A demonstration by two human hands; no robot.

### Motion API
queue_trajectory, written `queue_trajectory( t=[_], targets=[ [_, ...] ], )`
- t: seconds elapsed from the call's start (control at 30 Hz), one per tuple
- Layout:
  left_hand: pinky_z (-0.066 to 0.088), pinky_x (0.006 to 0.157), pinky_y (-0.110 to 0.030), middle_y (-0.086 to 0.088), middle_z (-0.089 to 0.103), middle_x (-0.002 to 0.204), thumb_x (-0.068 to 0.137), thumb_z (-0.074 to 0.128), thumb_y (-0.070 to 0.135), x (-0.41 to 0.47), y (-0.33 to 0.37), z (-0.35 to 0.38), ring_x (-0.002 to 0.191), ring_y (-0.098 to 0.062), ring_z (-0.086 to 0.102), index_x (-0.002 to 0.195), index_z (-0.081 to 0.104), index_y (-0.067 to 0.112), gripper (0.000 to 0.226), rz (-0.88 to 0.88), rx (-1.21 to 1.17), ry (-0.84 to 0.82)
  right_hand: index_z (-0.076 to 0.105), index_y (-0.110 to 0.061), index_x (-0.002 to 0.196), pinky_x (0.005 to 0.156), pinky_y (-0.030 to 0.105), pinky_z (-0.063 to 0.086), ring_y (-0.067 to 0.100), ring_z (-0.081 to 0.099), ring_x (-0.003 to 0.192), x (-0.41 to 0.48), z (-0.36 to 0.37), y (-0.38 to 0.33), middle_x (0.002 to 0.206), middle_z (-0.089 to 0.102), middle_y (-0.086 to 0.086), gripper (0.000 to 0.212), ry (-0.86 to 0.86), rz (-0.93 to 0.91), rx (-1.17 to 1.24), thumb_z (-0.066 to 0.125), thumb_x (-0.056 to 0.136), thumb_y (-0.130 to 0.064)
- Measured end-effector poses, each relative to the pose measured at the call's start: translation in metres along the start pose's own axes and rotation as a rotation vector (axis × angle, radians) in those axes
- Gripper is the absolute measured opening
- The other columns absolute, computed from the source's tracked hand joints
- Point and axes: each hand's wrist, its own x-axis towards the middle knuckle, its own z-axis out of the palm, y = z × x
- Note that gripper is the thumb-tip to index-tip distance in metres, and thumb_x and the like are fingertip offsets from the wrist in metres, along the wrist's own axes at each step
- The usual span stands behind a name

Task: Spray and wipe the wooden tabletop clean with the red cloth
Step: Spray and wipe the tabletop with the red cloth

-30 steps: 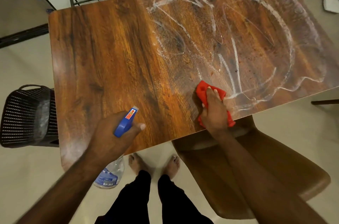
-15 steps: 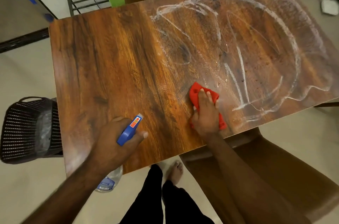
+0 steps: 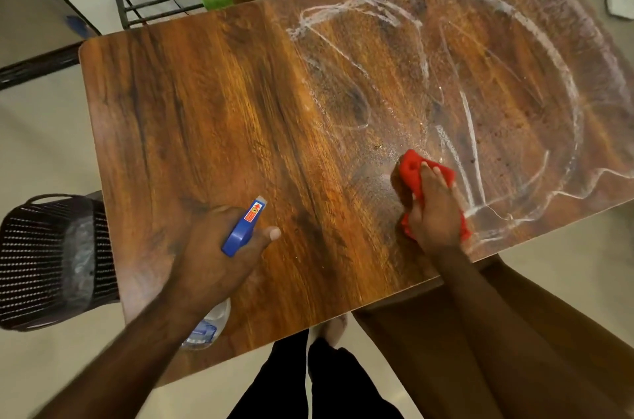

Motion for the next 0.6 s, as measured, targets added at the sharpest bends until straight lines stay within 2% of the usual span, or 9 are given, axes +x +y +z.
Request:
queue_trajectory(
  t=[0.07,0.1,0.17,0.23,0.33,0.4,0.47,0.53,0.6],
  targets=[
    [0.042,0.055,-0.007,0.011,0.053,0.056,0.086,0.068,0.043,0.006,-0.004,-0.004,0.059,-0.008,0.056,0.063,0.045,0.029,0.036,0.040,-0.038,-0.018,0.033,-0.012,0.161,0.129,0.058,0.013,0.032,0.029,0.156,0.007,0.017,-0.036,0.164,0.041,0.013,0.066,0.010,0.036,0.015,0.055,0.100,-0.016],
    [0.043,0.056,-0.007,0.014,0.057,0.061,0.087,0.069,0.044,0.008,-0.005,-0.006,0.062,-0.006,0.057,0.063,0.046,0.028,0.037,0.054,-0.063,-0.025,0.032,-0.012,0.162,0.129,0.057,0.011,0.031,0.028,0.157,0.003,0.026,-0.059,0.164,0.040,0.013,0.070,-0.009,-0.011,0.020,0.059,0.097,-0.014],
    [0.043,0.056,-0.010,0.013,0.058,0.067,0.087,0.068,0.052,0.012,-0.005,-0.009,0.062,-0.010,0.057,0.062,0.047,0.029,0.040,0.085,-0.080,-0.024,0.029,-0.011,0.163,0.130,0.060,0.012,0.028,0.022,0.159,-0.015,0.047,-0.101,0.167,0.036,0.009,0.082,-0.097,-0.192,0.053,0.065,0.090,-0.009],
    [0.041,0.053,-0.012,0.010,0.059,0.070,0.083,0.062,0.059,0.017,-0.002,-0.010,0.062,-0.013,0.056,0.063,0.048,0.030,0.038,0.098,-0.060,-0.020,0.026,-0.014,0.165,0.131,0.057,0.008,0.023,0.017,0.161,-0.039,0.066,-0.127,0.170,0.031,0.004,0.087,-0.212,-0.400,0.081,0.067,0.089,-0.010],
    [0.041,0.054,-0.012,0.010,0.059,0.073,0.082,0.061,0.060,0.022,0.000,-0.011,0.064,-0.014,0.057,0.064,0.048,0.030,0.037,0.114,-0.054,-0.020,0.028,-0.015,0.165,0.131,0.052,0.007,0.021,0.021,0.160,-0.032,0.065,-0.119,0.169,0.033,0.003,0.086,-0.279,-0.609,0.094,0.066,0.088,-0.011],
    [0.044,0.056,-0.011,0.009,0.060,0.076,0.081,0.057,0.064,0.026,0.000,-0.013,0.067,-0.014,0.058,0.065,0.048,0.030,0.038,0.135,-0.069,-0.015,0.033,-0.012,0.163,0.130,0.055,0.013,0.023,0.028,0.158,-0.001,0.056,-0.101,0.165,0.041,0.007,0.081,-0.218,-0.521,0.086,0.063,0.088,-0.009],
    [0.044,0.055,-0.010,0.005,0.060,0.072,0.081,0.056,0.065,0.030,-0.001,-0.018,0.068,-0.014,0.059,0.066,0.050,0.030,0.039,0.150,-0.062,-0.003,0.036,-0.010,0.161,0.129,0.058,0.018,0.028,0.033,0.155,0.041,0.048,-0.087,0.162,0.045,0.012,0.075,-0.109,-0.290,0.071,0.059,0.089,-0.008],
    [0.042,0.057,-0.013,0.004,0.056,0.060,0.083,0.059,0.062,0.034,-0.004,-0.021,0.067,-0.013,0.058,0.068,0.052,0.028,0.037,0.147,-0.033,-0.007,0.037,-0.007,0.160,0.129,0.059,0.016,0.031,0.032,0.155,0.066,0.047,-0.090,0.161,0.045,0.015,0.072,-0.040,-0.119,0.068,0.053,0.090,-0.011],
    [0.042,0.058,-0.017,0.006,0.056,0.061,0.084,0.061,0.056,0.038,-0.005,-0.022,0.068,-0.012,0.058,0.069,0.054,0.026,0.035,0.126,-0.040,-0.013,0.032,-0.007,0.162,0.129,0.060,0.013,0.030,0.026,0.158,0.056,0.057,-0.112,0.165,0.040,0.013,0.072,-0.032,-0.072,0.066,0.052,0.092,-0.011]
  ],
)
